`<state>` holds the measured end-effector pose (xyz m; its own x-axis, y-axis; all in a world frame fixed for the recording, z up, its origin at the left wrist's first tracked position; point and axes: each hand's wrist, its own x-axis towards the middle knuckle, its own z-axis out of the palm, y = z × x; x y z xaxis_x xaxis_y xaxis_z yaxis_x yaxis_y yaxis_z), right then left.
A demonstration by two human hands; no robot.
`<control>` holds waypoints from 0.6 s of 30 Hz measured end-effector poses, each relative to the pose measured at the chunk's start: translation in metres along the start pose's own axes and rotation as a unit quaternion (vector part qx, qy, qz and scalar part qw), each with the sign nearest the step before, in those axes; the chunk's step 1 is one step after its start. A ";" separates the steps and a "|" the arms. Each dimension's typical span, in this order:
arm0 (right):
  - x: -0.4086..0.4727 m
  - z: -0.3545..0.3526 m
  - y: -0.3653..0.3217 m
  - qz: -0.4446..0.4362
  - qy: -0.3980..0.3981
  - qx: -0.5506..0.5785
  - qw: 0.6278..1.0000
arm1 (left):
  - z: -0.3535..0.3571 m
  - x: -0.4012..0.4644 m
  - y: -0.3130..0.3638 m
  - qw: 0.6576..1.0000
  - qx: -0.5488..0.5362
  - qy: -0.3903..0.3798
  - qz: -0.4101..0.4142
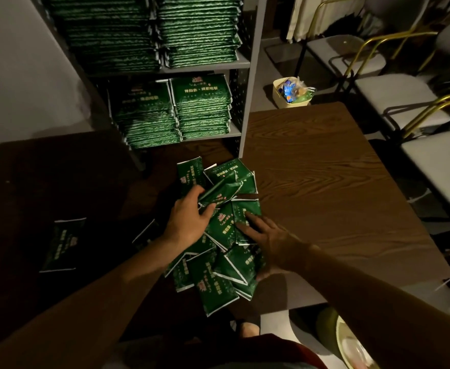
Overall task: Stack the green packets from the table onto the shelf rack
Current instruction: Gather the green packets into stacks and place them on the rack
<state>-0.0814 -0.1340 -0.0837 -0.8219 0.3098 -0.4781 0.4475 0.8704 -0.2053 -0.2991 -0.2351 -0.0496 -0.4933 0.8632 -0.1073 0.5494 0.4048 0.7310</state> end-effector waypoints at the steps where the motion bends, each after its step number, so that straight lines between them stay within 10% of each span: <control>1: -0.003 0.002 0.001 0.000 0.023 -0.003 1.000 | 0.000 -0.003 -0.002 1.000 -0.004 -0.010 0.000; 9: -0.016 0.017 0.017 -0.042 0.131 -0.039 0.990 | 0.003 -0.008 -0.004 0.999 -0.004 -0.051 0.016; 13: -0.017 -0.005 0.012 0.075 0.185 0.173 0.964 | 0.004 -0.006 0.001 0.999 -0.023 -0.036 -0.008; 15: -0.017 -0.028 0.012 0.145 0.231 0.367 0.889 | 0.001 -0.002 0.004 0.997 -0.059 -0.012 -0.048; 18: -0.017 -0.069 0.020 0.196 0.238 0.683 0.662 | -0.006 0.003 0.012 0.979 -0.168 0.027 -0.113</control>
<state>-0.0828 -0.0956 -0.0202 -0.4211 0.7777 -0.4667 0.2927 -0.3705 -0.8815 -0.2983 -0.2301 -0.0370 -0.6170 0.7418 -0.2628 0.1733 0.4538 0.8741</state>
